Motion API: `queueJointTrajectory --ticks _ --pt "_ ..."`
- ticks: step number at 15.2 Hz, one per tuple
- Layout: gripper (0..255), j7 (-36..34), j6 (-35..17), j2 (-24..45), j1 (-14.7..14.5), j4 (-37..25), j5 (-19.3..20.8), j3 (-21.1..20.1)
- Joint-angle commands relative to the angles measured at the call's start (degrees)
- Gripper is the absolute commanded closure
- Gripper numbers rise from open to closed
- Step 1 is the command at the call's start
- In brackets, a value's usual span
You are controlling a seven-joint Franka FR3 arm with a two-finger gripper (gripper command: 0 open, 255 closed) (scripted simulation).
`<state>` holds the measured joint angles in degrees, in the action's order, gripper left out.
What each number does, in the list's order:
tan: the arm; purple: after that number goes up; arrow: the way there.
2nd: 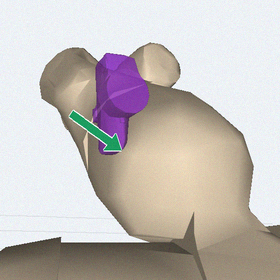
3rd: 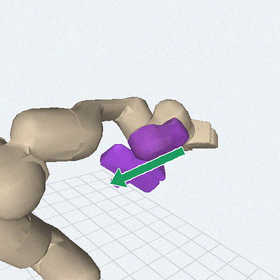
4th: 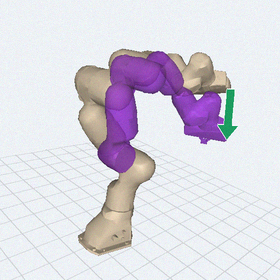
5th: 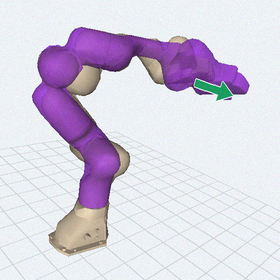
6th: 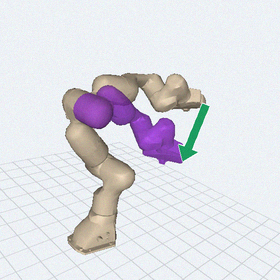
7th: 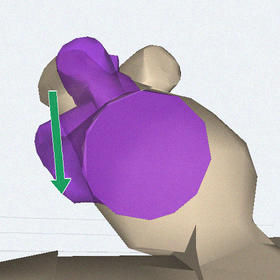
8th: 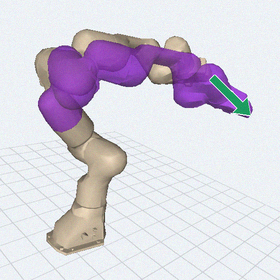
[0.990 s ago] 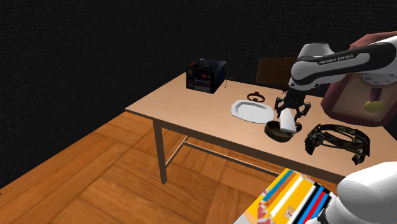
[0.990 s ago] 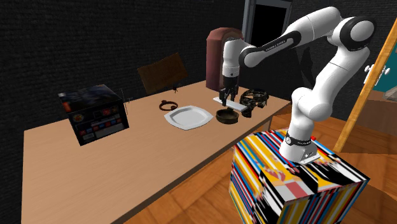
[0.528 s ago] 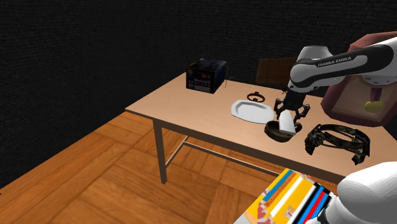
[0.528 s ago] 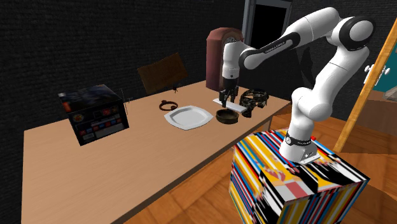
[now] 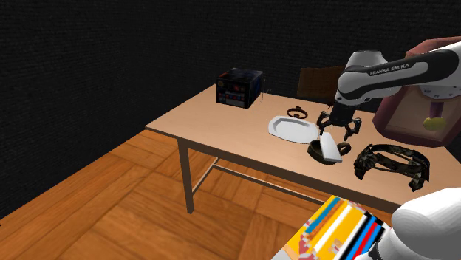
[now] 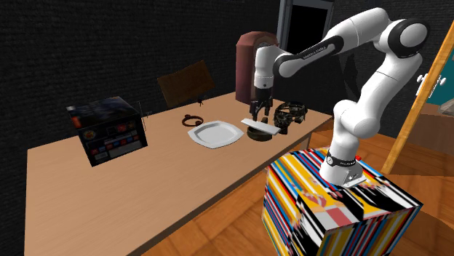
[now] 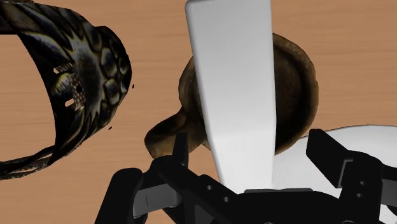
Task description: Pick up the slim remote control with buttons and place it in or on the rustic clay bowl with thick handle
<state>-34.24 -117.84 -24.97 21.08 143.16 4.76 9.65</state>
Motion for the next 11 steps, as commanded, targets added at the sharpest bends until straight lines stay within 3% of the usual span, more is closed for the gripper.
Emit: queueJointTrajectory --ticks 1,3,11 --pt "0 -0.1 3.1 -1.2 0.0 -1.9 -0.1 -0.3" --pt "0 -0.1 6.8 -2.0 -0.1 -4.7 -0.2 -0.5" --pt "0 -0.1 6.8 -2.0 -0.1 -4.7 -0.2 -0.5"
